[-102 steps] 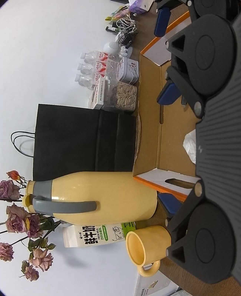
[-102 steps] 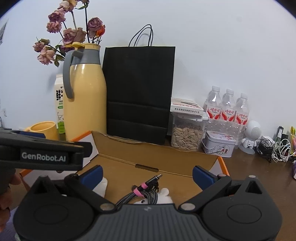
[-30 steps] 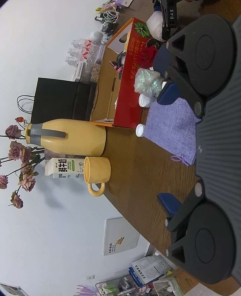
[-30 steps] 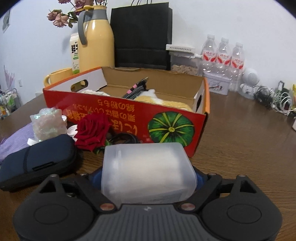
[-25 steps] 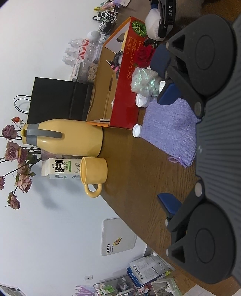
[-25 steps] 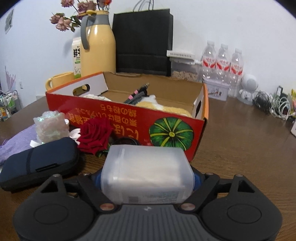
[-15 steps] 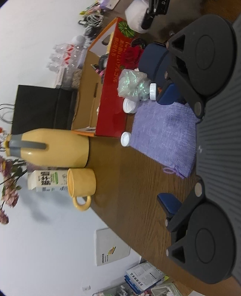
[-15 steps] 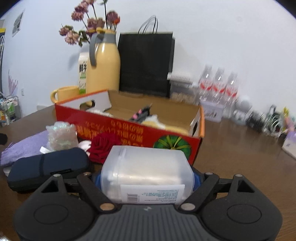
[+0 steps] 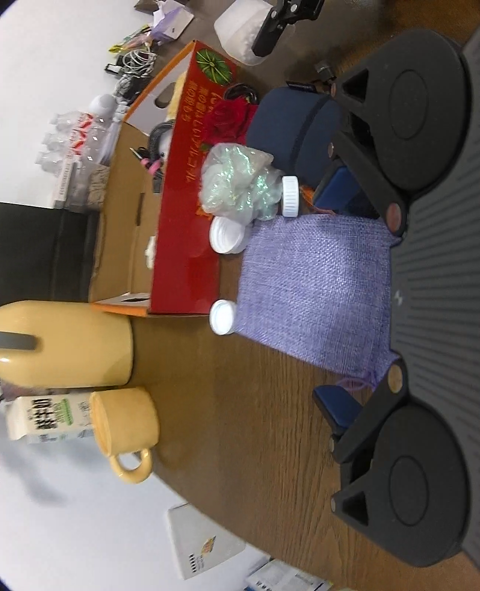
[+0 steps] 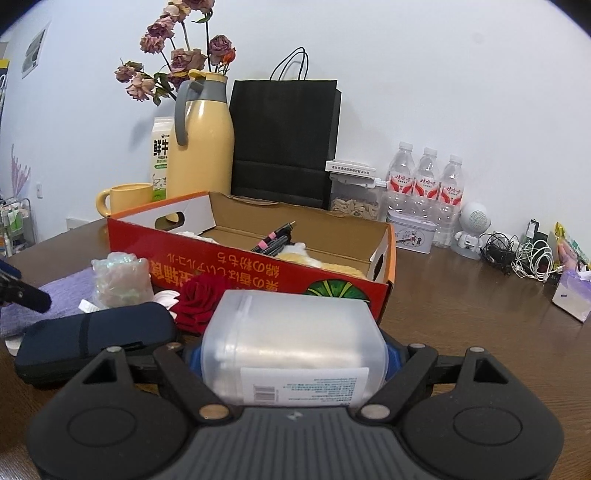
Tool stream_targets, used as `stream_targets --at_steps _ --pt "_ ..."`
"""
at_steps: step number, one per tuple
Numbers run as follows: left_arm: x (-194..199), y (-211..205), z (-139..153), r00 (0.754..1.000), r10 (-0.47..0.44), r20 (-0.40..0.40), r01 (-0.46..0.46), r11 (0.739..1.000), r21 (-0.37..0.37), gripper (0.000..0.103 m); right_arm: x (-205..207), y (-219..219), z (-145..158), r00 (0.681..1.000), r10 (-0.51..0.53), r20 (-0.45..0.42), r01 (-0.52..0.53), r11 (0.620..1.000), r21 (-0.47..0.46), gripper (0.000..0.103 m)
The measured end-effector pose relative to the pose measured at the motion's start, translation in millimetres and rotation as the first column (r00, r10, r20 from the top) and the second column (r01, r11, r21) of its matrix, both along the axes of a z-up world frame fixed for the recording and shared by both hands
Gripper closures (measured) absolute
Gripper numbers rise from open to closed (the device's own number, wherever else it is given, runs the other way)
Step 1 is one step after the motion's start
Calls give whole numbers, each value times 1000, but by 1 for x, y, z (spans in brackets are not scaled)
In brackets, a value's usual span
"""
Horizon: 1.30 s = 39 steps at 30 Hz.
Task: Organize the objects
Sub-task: 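Grasp and lift the purple cloth bag with the left tool while the right tool holds the container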
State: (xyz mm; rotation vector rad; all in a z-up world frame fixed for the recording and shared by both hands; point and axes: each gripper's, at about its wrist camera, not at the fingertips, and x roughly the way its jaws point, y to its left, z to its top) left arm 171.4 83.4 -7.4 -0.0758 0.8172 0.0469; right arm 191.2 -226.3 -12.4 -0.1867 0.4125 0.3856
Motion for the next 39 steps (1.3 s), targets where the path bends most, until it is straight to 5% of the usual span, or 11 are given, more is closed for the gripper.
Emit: stream_targets --at_steps 5,13,18,23,28,39 --pt "7 0 -10 999 -9 -44 9 1000 -3 0 0 -1 0 1000 5 -2 -5 1000 4 20" --pt "-3 -10 -15 1000 3 -9 -2 998 67 0 2 -1 -1 1000 14 -10 -14 1000 13 20" --pt "-11 -13 -14 1000 3 28 -6 997 81 15 1 -1 -1 1000 18 -11 -18 1000 14 20" --pt "-21 -19 -10 999 5 54 -10 996 93 48 1 0 -1 1000 17 -11 -17 1000 14 20" --pt "-30 -16 -3 996 22 81 -28 997 73 64 1 0 -1 1000 18 -7 -18 1000 14 20" --pt "-51 -7 18 979 82 185 -94 994 56 75 -3 0 0 1000 21 16 -22 1000 9 20"
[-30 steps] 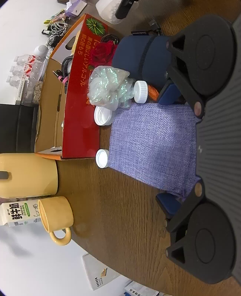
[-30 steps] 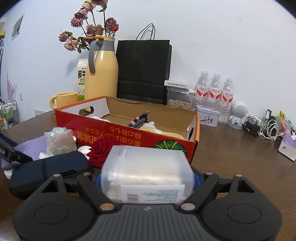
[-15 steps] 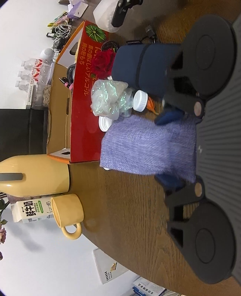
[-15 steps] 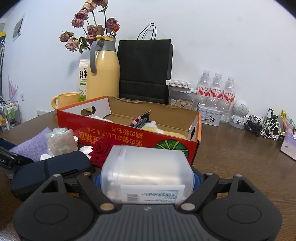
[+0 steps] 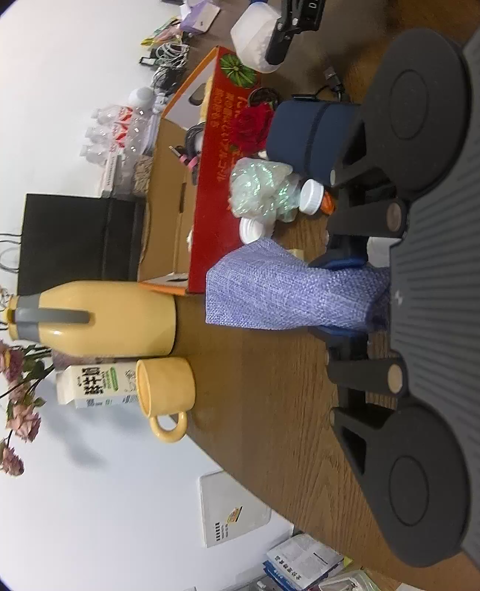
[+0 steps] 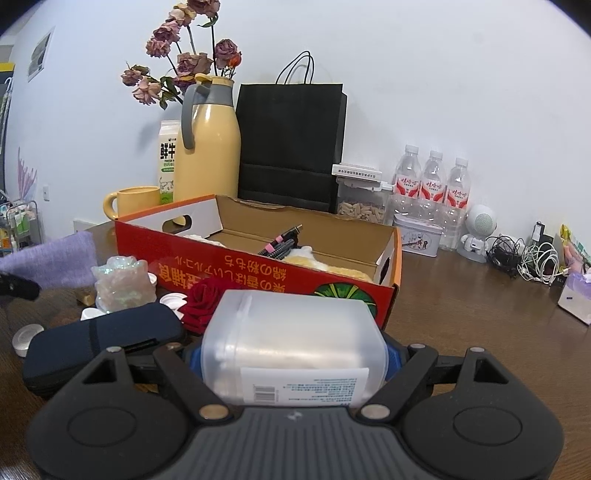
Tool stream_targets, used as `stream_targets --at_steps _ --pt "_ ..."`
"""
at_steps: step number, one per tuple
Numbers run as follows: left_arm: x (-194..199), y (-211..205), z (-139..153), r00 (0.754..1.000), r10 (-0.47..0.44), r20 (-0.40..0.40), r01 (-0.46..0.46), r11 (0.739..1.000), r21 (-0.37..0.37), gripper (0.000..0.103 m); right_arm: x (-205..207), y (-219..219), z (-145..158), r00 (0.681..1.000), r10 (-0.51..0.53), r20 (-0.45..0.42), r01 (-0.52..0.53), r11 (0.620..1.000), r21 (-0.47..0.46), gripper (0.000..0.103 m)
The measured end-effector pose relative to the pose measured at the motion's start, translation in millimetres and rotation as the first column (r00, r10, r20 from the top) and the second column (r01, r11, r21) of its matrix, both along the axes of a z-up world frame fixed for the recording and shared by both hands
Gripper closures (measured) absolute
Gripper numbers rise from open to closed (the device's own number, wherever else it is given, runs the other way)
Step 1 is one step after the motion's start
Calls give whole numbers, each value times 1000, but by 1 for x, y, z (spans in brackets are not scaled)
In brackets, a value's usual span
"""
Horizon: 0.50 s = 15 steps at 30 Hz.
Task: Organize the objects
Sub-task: 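Grasp and lift the purple cloth bag with the left tool while the right tool holds the container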
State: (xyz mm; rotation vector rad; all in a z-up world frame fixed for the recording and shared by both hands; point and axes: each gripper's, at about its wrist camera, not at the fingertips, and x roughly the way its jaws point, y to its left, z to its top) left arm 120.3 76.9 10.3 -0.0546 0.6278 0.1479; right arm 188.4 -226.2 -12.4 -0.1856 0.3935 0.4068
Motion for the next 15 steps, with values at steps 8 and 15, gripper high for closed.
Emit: stream_targets --at_steps 8,15 --pt "-1 -3 21 996 -1 84 1 1000 1 77 -11 1 6 998 15 68 -15 1000 -1 20" --pt "27 -23 49 984 -60 166 59 998 13 77 -4 8 32 991 16 133 -19 1000 23 20"
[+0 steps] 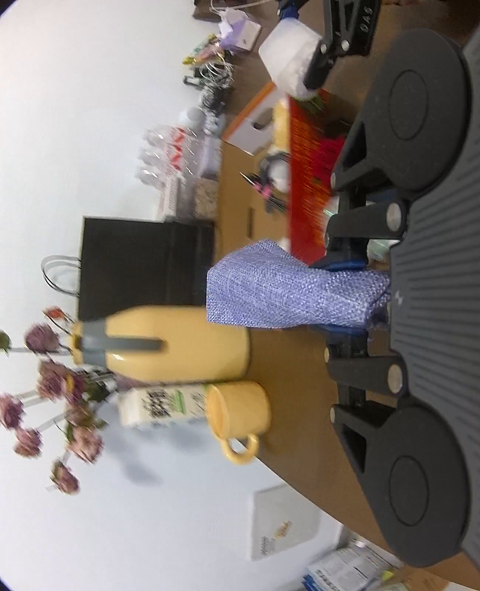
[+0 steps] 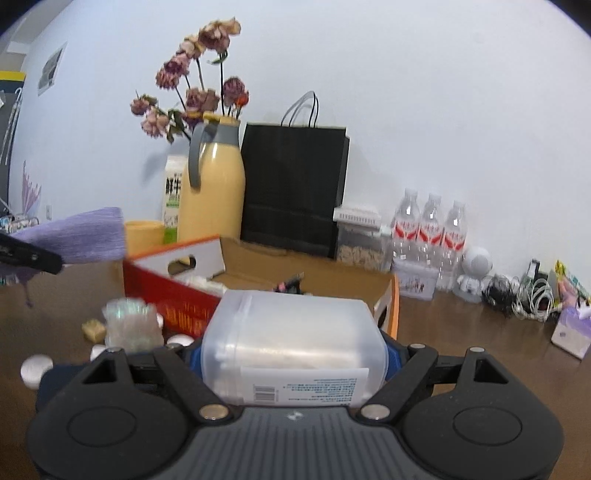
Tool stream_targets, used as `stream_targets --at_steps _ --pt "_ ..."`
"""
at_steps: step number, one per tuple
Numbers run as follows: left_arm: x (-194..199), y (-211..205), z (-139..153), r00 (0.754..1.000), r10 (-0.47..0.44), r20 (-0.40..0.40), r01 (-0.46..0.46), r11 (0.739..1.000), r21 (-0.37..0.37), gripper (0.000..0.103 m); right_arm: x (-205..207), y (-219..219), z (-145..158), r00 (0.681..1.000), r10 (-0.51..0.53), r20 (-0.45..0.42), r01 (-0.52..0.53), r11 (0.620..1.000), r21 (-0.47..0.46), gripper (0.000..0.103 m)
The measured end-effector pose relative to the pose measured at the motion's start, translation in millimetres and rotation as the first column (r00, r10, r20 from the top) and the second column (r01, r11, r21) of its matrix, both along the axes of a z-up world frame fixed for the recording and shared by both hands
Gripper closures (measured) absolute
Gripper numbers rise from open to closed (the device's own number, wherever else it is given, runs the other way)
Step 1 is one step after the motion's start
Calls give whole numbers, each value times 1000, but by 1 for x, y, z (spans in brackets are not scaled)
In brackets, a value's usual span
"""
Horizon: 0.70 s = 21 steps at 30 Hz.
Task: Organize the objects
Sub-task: 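Grasp and lift the purple cloth bag with the left tool while the right tool holds the container, then lower the purple bag into the box with the left tool while the right tool drops the container in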
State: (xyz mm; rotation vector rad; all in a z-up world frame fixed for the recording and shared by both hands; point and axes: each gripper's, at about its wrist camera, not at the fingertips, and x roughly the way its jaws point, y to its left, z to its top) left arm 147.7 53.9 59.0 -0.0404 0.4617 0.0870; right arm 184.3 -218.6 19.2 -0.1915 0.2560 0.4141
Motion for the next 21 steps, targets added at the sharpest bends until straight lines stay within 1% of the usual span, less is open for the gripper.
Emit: stream_targets --at_steps 3,8,13,19,21 --pt "17 -13 9 999 -24 28 24 1000 4 77 12 6 12 1000 3 23 -3 1000 3 20" --pt "52 -30 15 997 -55 54 54 998 21 77 43 17 25 999 -19 30 18 1000 10 20" --pt "89 -37 15 997 -57 55 56 998 5 77 89 22 30 998 -64 -7 64 997 33 20" --pt "139 -38 8 999 -40 31 41 999 -34 77 149 30 26 989 -114 -92 120 991 55 20" --pt "153 -35 5 999 -27 20 28 999 -45 77 168 34 24 984 -144 -107 151 987 55 20"
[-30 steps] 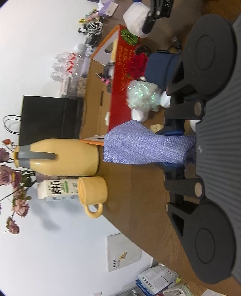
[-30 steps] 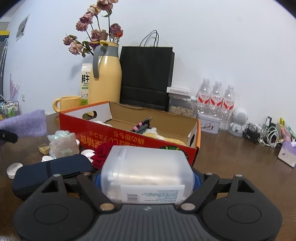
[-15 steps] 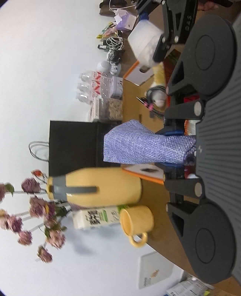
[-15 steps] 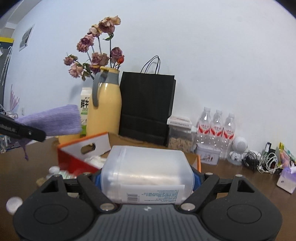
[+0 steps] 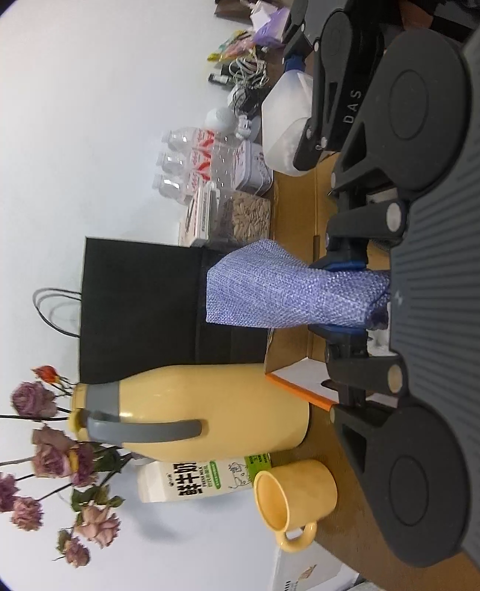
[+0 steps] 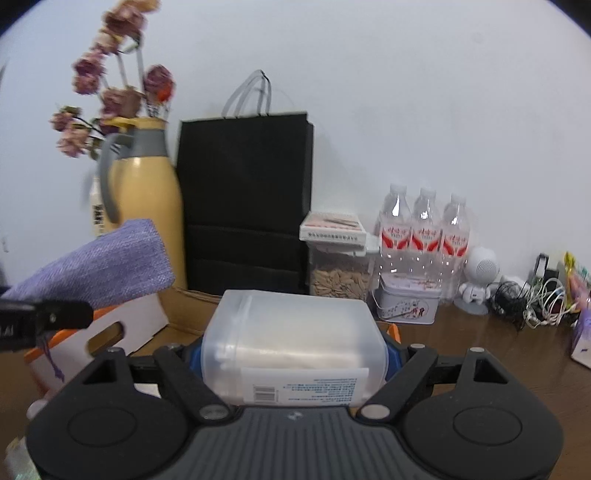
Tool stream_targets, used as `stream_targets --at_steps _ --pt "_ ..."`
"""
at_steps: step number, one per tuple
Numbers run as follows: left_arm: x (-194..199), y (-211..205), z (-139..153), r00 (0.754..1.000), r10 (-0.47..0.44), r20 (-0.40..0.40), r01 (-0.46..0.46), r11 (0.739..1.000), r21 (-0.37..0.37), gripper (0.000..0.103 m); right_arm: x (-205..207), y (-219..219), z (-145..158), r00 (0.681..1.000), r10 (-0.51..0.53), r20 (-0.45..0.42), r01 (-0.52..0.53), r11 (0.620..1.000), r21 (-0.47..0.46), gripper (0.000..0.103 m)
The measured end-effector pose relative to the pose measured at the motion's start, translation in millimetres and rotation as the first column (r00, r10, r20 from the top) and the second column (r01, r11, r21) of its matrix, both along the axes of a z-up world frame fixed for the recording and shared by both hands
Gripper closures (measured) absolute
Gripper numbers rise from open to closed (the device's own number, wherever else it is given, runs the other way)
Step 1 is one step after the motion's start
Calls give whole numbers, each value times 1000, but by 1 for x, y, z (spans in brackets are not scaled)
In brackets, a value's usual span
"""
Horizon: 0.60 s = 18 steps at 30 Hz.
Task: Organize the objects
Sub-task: 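Lower the purple bag into the box with the left tool while the right tool drops the container in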
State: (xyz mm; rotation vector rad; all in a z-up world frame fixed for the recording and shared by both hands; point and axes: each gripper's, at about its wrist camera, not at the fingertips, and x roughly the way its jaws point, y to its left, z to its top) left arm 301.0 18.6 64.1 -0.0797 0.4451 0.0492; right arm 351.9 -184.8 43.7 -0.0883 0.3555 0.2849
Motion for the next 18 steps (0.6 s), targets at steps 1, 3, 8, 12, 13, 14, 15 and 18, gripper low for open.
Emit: stream_targets --at_steps 1,3,8,12,13,14,15,18 --pt "7 3 -2 1000 9 -4 -9 1000 -11 77 6 2 -1 1000 -13 -5 13 1000 -2 20" --pt "17 8 -7 1000 16 -21 -16 1000 -24 77 16 3 -4 999 -32 -11 32 999 4 20" --pt "35 15 -19 998 17 -65 -19 999 -25 77 33 3 -17 998 -26 -62 26 1000 -7 20" --pt "38 16 -25 996 19 -84 -21 1000 -18 64 38 3 -23 995 -26 -93 25 1000 -16 20" --pt "37 16 -26 996 18 -83 -20 1000 -17 41 38 3 -23 995 -21 -101 20 1000 -17 20" --pt "36 16 -26 997 22 -73 -23 1000 -14 20 37 3 -23 995 -18 -102 16 1000 -15 19" --pt "33 15 -25 998 31 -54 -31 1000 -4 13 36 3 -22 995 -19 -99 18 1000 -14 11" --pt "29 16 -22 998 56 -18 -55 998 7 0 31 3 -19 996 -14 -88 13 1000 -9 0"
